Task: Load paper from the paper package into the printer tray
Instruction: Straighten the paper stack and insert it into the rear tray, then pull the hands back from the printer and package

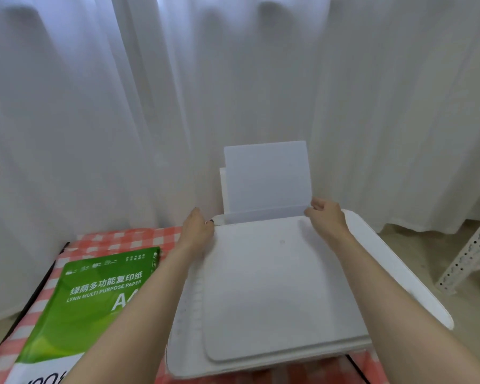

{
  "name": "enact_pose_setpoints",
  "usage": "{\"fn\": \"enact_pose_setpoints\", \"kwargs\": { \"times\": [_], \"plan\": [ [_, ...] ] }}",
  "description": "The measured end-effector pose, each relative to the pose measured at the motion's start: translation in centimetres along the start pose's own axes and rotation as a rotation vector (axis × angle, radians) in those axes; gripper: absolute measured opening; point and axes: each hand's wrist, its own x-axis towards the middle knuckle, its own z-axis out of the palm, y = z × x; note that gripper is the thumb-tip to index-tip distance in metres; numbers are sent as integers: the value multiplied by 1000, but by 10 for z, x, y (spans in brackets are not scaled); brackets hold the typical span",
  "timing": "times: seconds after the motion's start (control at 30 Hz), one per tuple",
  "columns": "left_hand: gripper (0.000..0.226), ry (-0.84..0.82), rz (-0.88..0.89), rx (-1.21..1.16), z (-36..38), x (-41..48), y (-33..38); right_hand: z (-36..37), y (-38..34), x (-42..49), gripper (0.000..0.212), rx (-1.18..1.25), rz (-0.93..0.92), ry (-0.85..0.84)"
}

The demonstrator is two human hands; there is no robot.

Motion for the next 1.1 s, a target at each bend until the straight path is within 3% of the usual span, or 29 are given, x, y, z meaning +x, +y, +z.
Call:
{"fn": "enact_pose_setpoints", "kwargs": {
  "times": [0.23, 0.37, 0.77, 1.0, 1.1],
  "plan": [
    [40, -27, 2, -8, -7, -60, -20, 12, 1, -70, 50, -55, 6, -102],
    [52, -59, 9, -3, -11, -95, -23, 18, -4, -95, 47, -37, -32, -119],
    [40, 90, 1, -124, -51, -153, -54, 28, -21, -155, 40, 60, -103, -147],
    [41, 93, -245, -40, -71, -185, -100, 51, -26, -196, 31, 136, -123, -177],
    [26, 83, -366, -31, -73, -195, -132, 78, -31, -215, 28, 193, -131, -274]
  ]
}}
